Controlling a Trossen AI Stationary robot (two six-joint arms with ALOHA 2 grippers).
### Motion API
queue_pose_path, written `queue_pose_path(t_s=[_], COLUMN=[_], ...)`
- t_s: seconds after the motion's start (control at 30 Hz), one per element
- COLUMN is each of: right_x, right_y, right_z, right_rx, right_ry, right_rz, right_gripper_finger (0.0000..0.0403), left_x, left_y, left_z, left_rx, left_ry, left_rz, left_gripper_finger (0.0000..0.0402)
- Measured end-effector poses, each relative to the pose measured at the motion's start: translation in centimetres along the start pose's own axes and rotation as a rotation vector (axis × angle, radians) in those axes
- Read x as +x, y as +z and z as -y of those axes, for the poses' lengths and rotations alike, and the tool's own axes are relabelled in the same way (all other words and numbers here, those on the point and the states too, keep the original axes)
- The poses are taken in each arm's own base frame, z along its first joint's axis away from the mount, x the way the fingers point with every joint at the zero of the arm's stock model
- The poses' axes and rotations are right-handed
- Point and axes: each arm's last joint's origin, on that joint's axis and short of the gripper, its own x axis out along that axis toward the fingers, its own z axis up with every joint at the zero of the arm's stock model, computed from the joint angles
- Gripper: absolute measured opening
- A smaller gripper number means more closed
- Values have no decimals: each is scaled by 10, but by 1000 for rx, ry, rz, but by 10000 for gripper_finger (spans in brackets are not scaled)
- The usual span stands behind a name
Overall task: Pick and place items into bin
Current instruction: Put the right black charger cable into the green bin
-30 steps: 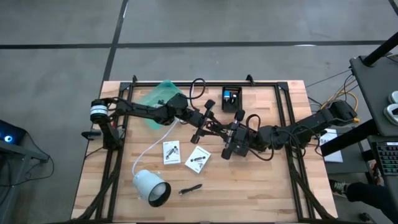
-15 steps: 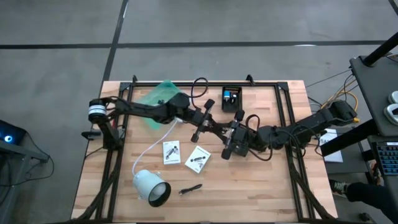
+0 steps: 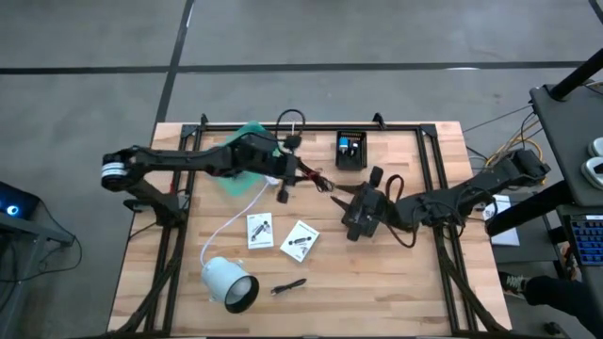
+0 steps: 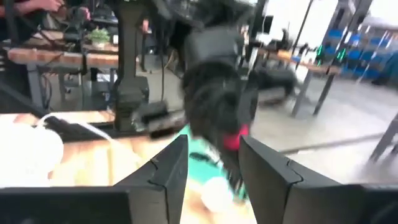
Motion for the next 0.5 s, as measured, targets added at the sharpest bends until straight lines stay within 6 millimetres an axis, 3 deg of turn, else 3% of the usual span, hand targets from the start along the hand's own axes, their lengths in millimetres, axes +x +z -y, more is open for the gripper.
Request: queue_pose_path(t_s=[0.23, 0.33, 0.5], right_x=[-3, -1, 7], right_y=[-18, -32, -59], right_z=[-1, -4, -13], right_rx=[15, 12, -11], right_ry=[5, 0, -30], right_rz=[-142, -228, -347], right_gripper_finger=[113, 108, 101], left_x=[-47, -61, -74], left_y=[16, 14, -6], left_z=[-4, -8, -18], left_rx=[28, 38, -2], left_ry=[263, 397, 485], left_rz=[-191, -308, -520], left_gripper_finger=[30, 30, 30])
